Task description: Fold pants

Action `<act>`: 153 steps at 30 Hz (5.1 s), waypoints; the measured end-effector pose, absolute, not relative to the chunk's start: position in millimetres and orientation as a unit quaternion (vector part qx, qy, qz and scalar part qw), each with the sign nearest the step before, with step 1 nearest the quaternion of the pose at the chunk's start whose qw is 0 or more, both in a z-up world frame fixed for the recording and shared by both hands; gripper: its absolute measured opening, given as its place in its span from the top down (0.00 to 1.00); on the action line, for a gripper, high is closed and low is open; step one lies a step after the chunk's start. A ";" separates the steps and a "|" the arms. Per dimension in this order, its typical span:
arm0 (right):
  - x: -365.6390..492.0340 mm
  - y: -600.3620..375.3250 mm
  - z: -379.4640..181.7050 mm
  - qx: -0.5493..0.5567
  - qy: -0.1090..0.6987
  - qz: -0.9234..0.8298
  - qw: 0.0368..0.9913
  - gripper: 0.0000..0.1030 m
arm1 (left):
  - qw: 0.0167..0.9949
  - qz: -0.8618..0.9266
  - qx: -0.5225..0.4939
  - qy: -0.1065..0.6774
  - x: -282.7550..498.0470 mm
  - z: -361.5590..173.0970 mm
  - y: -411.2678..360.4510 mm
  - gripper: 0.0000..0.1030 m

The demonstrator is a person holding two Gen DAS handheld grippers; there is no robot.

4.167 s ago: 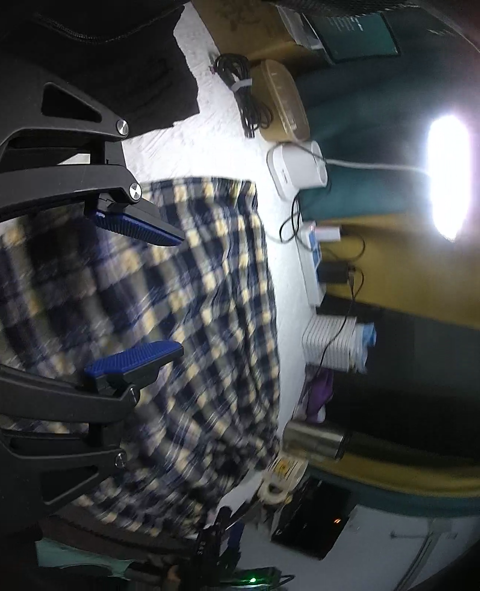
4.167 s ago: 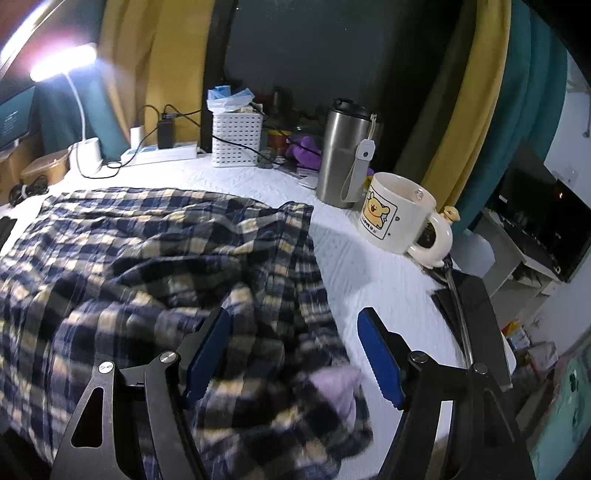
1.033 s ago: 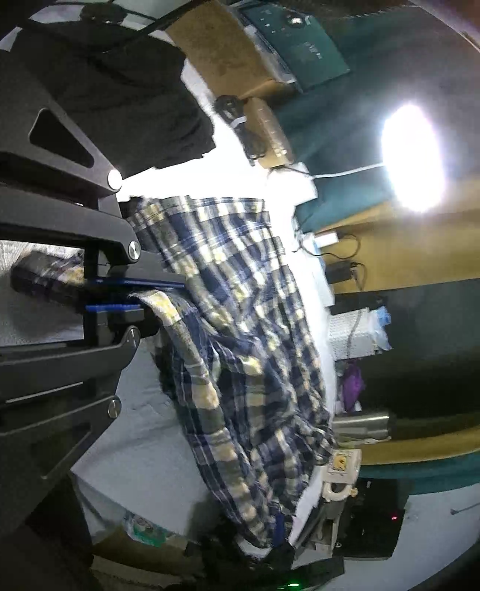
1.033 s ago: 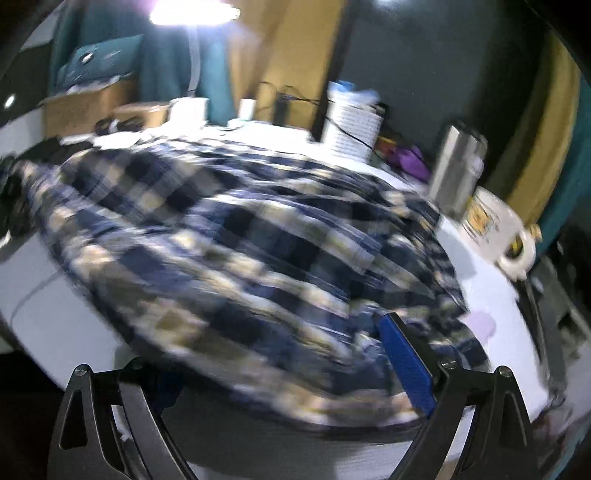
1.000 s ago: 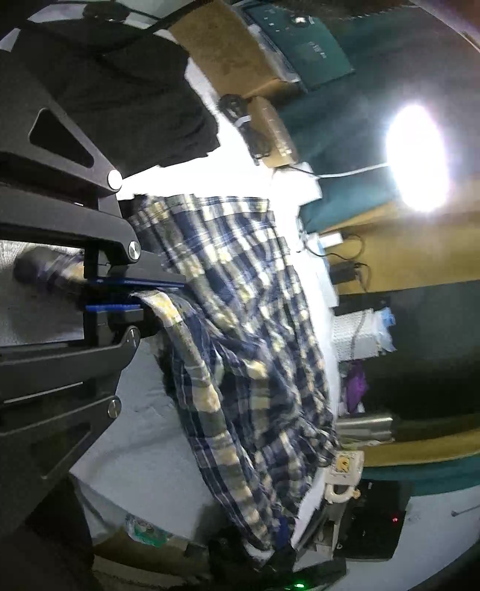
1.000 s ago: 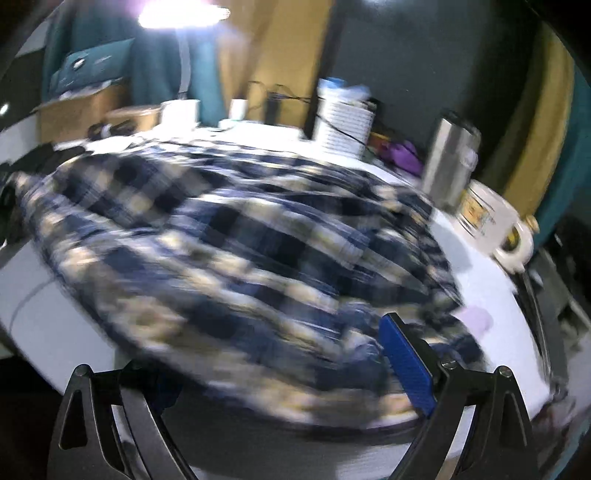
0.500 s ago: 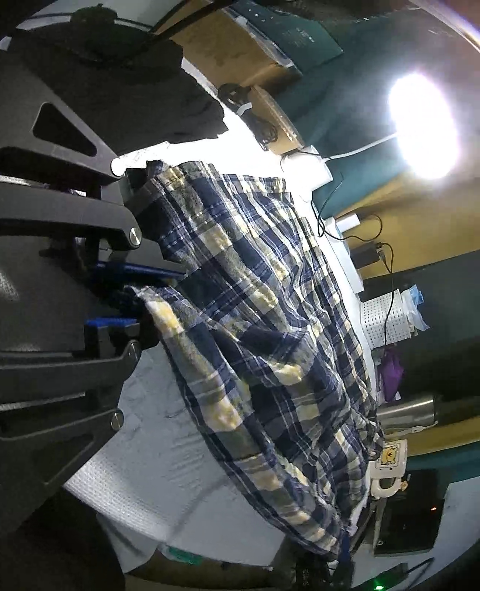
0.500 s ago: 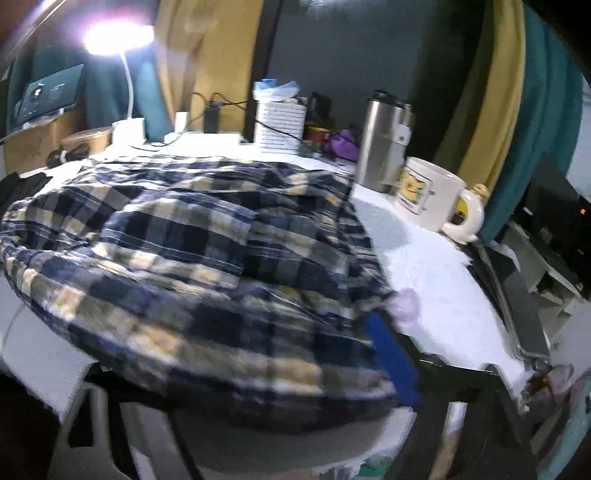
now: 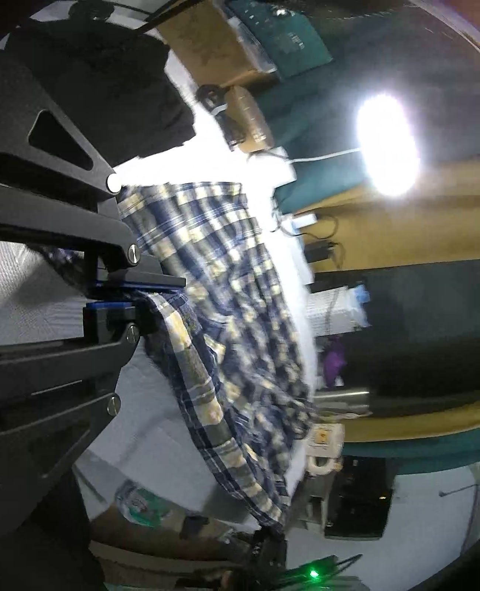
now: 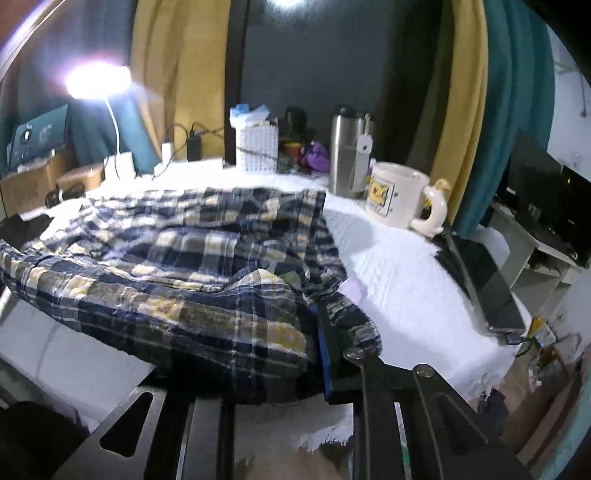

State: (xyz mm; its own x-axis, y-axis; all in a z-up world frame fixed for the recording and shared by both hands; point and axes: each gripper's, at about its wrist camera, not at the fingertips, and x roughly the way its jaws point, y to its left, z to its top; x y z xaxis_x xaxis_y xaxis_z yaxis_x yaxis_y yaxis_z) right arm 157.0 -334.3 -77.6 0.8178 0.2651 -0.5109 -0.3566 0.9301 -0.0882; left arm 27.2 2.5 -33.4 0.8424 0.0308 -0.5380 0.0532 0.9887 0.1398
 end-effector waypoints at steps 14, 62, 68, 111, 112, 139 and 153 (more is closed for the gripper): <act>117.4 -348.8 -20.8 -0.071 0.190 0.152 0.967 0.89 | 0.980 -0.013 0.084 0.180 -16.4 47.9 -4.0 0.97; 168.6 -311.6 42.3 -0.081 0.161 0.155 0.971 0.89 | 0.982 0.000 0.108 0.154 39.6 93.5 35.9 0.98; 200.5 -300.4 36.7 -0.082 0.180 0.154 0.968 0.89 | 0.979 -0.002 0.104 0.174 72.0 86.2 46.8 0.98; 384.1 -221.3 -76.9 -0.101 0.341 0.139 0.924 0.89 | 0.922 0.011 0.049 0.385 286.7 -74.0 131.8 0.92; 385.2 -220.7 -79.0 -0.101 0.343 0.138 0.924 0.89 | 0.921 0.011 0.047 0.387 289.3 -76.1 133.8 0.92; 388.9 -245.6 -51.3 -0.126 0.317 0.055 0.938 0.00 | 0.917 0.064 0.016 0.392 294.4 -69.5 161.6 0.72; 371.0 -268.7 -56.0 -0.110 0.328 0.053 0.937 0.00 | 0.920 0.060 0.015 0.388 277.1 -52.2 146.0 0.63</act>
State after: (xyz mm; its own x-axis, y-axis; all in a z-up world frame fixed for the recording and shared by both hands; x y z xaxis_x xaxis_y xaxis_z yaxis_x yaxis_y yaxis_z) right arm 371.0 -268.7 -56.0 0.7791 0.0278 -0.6263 -0.1716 0.9703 -0.1703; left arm 277.1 146.0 -52.2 0.6921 0.1225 -0.7114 -0.0991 0.9923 0.0745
